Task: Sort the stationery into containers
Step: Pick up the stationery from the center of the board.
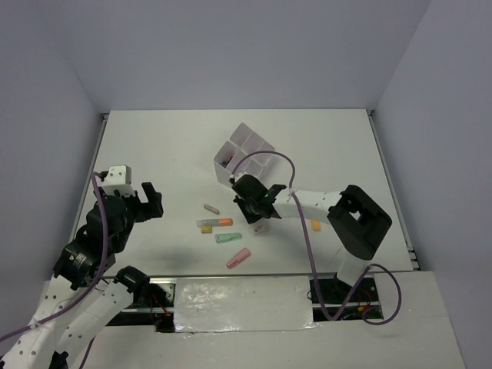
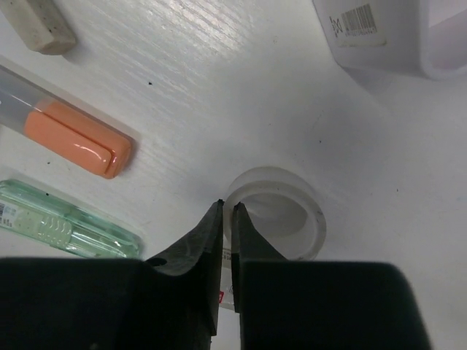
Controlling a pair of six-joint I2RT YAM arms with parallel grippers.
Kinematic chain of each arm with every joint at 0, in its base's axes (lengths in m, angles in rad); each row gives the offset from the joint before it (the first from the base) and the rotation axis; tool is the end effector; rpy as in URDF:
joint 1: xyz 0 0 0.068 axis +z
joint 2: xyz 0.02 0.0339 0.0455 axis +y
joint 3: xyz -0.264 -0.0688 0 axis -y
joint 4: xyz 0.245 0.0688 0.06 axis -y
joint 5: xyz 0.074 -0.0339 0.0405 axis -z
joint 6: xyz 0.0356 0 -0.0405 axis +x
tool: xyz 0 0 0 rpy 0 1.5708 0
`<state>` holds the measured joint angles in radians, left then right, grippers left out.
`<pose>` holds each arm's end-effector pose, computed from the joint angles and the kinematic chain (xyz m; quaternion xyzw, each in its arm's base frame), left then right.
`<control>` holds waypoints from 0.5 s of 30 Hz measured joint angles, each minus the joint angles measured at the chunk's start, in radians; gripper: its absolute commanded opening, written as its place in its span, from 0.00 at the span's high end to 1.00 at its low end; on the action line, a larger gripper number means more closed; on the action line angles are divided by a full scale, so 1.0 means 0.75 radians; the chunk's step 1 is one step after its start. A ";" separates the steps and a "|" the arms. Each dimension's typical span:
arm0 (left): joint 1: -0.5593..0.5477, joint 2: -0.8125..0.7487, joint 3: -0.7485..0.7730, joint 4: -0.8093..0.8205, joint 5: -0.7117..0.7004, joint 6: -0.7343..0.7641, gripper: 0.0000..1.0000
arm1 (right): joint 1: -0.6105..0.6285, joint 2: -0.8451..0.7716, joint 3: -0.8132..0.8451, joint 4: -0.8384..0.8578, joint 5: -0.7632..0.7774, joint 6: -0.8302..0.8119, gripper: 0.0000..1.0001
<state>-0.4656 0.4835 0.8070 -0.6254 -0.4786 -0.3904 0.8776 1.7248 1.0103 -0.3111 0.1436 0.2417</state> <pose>0.0970 -0.0304 0.3396 -0.1110 0.7872 -0.0653 0.6031 0.2222 0.2595 0.1658 -0.2820 0.9185 0.0840 0.2642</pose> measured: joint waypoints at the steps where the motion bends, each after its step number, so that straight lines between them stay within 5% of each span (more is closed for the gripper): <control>1: 0.000 -0.008 -0.002 0.003 0.006 0.001 0.01 | 0.000 0.000 0.001 0.000 0.003 -0.006 0.96; 8: 0.000 -0.018 -0.004 0.008 0.026 0.004 0.01 | 0.003 -0.074 0.001 -0.012 0.062 -0.040 1.00; 15: 0.000 -0.023 -0.007 0.013 0.032 0.004 0.01 | -0.019 -0.413 0.002 0.051 0.007 -0.055 1.00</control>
<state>-0.4656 0.4664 0.8021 -0.6159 -0.4545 -0.3874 0.8635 1.4151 1.0115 -0.2729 0.1486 0.2001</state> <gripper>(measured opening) 0.993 0.064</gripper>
